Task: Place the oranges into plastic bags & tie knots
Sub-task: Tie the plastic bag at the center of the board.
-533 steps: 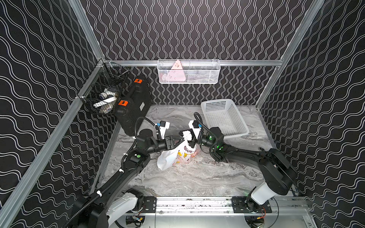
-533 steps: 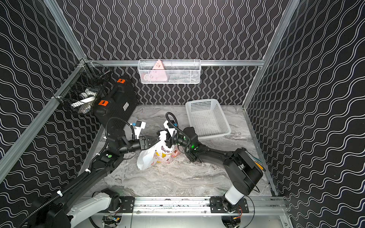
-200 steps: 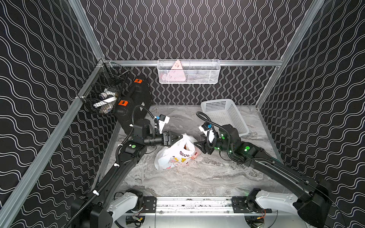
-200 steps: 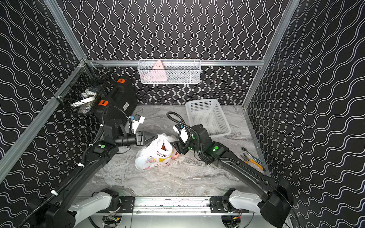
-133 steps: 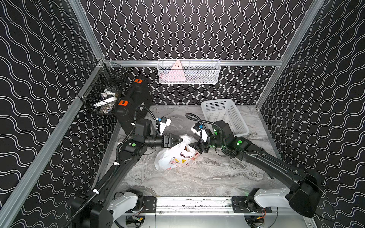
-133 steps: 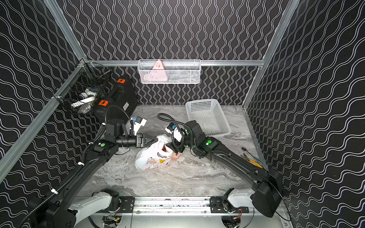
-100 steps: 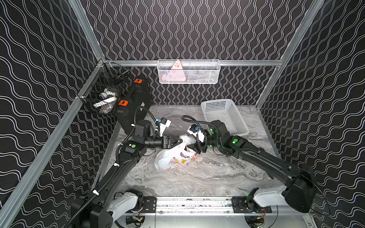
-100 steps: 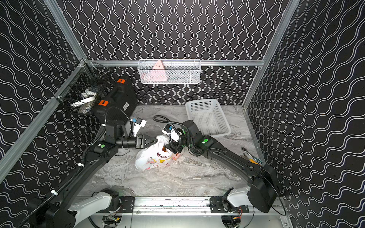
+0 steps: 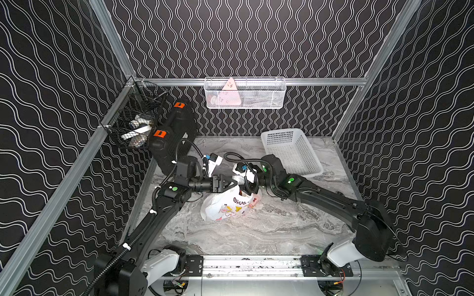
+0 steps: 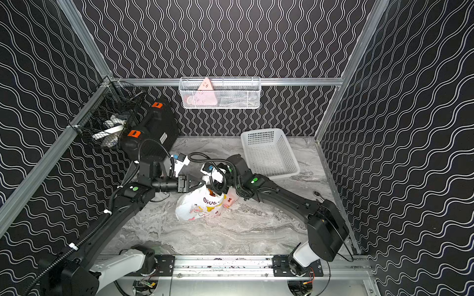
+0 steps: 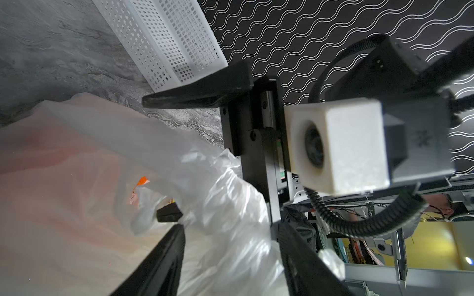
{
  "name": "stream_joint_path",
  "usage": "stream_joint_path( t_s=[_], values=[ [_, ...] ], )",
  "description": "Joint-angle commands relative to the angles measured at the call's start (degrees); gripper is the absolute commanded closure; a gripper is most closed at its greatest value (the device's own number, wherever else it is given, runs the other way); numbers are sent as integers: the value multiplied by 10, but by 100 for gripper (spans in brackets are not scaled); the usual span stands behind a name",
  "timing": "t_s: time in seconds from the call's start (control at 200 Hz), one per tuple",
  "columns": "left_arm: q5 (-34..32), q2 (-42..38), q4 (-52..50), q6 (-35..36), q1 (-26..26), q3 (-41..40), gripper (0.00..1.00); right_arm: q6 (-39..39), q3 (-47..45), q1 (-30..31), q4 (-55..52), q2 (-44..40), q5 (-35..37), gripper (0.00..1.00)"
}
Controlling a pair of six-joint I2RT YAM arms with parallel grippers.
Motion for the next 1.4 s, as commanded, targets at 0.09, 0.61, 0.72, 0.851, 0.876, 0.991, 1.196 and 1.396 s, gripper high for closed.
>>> stream_joint_path(
  t_s=[0.09, 0.61, 0.72, 0.851, 0.876, 0.991, 1.196, 1.396],
  values=[
    [10, 4, 12, 0, 2, -3, 36, -27, -10, 4, 122, 19, 10, 29],
    [-36, -21, 42, -89, 59, -12, 17, -9, -60, 16, 305, 55, -2, 71],
    [-40, -52, 84, -140, 59, -57, 17, -4, -58, 26, 319, 65, -10, 70],
    [-59, -61, 39, -119, 60, -62, 18, 10, -55, 37, 357, 84, -6, 68],
    [-64, -63, 27, -111, 61, -57, 18, 12, -53, 39, 361, 87, -5, 68],
    [-82, -63, -38, -66, 76, -29, 16, 25, -43, 45, 379, 100, -7, 69],
    [-84, -95, -52, -54, 84, -29, 13, 100, -46, 47, 428, 103, 10, 83],
    [-58, -148, -10, -108, 83, -97, 15, 209, -86, 52, 490, 92, 16, 88]
  ],
)
